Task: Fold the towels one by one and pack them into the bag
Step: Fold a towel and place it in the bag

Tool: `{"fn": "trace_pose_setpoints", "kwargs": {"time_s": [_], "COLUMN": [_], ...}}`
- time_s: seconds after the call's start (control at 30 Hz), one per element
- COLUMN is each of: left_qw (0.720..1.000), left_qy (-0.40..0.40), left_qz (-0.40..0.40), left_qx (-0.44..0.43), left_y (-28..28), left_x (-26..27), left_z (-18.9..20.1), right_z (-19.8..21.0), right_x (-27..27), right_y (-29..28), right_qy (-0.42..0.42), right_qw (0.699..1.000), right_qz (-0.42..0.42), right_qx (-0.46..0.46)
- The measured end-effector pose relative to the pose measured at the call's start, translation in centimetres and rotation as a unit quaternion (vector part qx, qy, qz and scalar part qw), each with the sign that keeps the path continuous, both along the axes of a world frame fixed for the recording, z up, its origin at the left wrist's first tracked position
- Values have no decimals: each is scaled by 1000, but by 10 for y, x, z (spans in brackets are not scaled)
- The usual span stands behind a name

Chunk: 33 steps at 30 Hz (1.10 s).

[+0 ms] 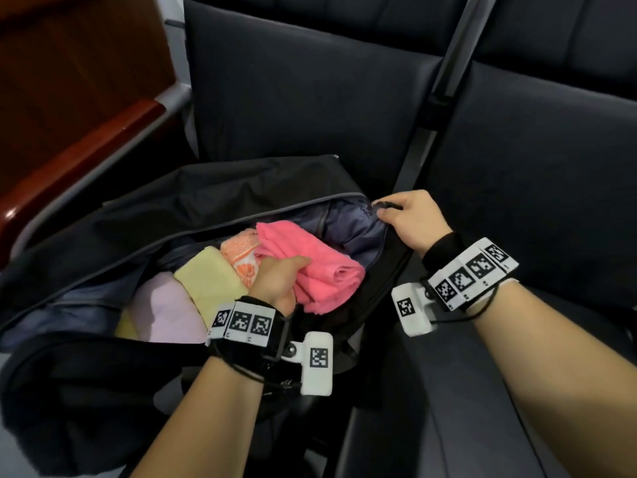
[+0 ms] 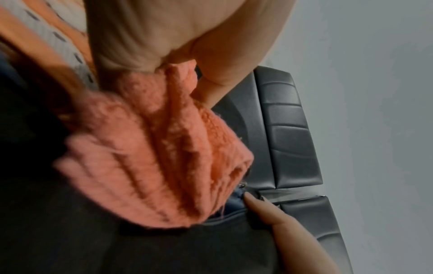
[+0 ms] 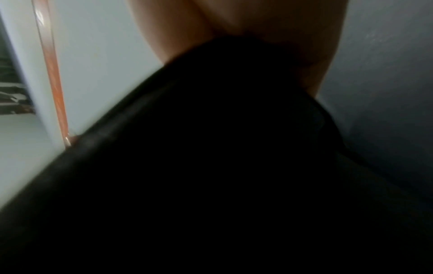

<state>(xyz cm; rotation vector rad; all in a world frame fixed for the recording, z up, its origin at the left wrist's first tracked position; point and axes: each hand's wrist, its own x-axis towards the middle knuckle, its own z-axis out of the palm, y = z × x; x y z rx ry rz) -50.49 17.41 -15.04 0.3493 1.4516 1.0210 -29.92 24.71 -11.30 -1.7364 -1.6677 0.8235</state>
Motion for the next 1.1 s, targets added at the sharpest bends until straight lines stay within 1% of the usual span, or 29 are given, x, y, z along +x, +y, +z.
{"fn": "trace_pose_setpoints", "kwargs": {"time_s": [0.1, 0.2, 0.27, 0.43, 0.53, 0.6, 0.67, 0.7, 0.8, 0.87, 0.97, 1.1], "left_qw": [1000, 1000, 1000, 999, 999, 999, 999, 999, 995, 996, 997, 996], "left_qy": [-14, -9, -20, -28, -19, -8, 1, -7, -35, -44, -5, 10], "left_qz": [4, 8, 7, -31, -45, -35, -31, -39, -87, -73, -74, -83], "left_qx": [13, 23, 17, -19, -15, -13, -11, -13, -18, -1, 9, 0], "left_y": [9, 21, 27, 33, 45, 58, 67, 68, 65, 73, 87, 96], "left_x": [3, -1, -4, -1, 2, 3, 6, 9, 20, 24, 29, 34], "left_z": [4, 3, 3, 1, 6, 9, 8, 7, -1, -9, -16, -36], "right_z": [19, 41, 51, 53, 55, 56, 55, 54, 48, 45, 41, 31], "right_x": [-1, -2, -5, -11, -6, -2, -2, -2, -2, 0, 3, 7], "right_y": [-3, -6, -9, -16, -20, -20, -20, -20, -23, -25, -25, -26], "right_qy": [32, 81, 109, 135, 162, 171, 170, 166, 147, 142, 145, 132], "right_qw": [996, 983, 977, 973, 967, 965, 967, 968, 971, 970, 968, 972], "right_qz": [-9, -19, -20, -8, 1, 5, 6, 6, 18, 28, 31, 39], "right_qx": [80, 163, 184, 186, 196, 199, 191, 186, 187, 196, 204, 189]}}
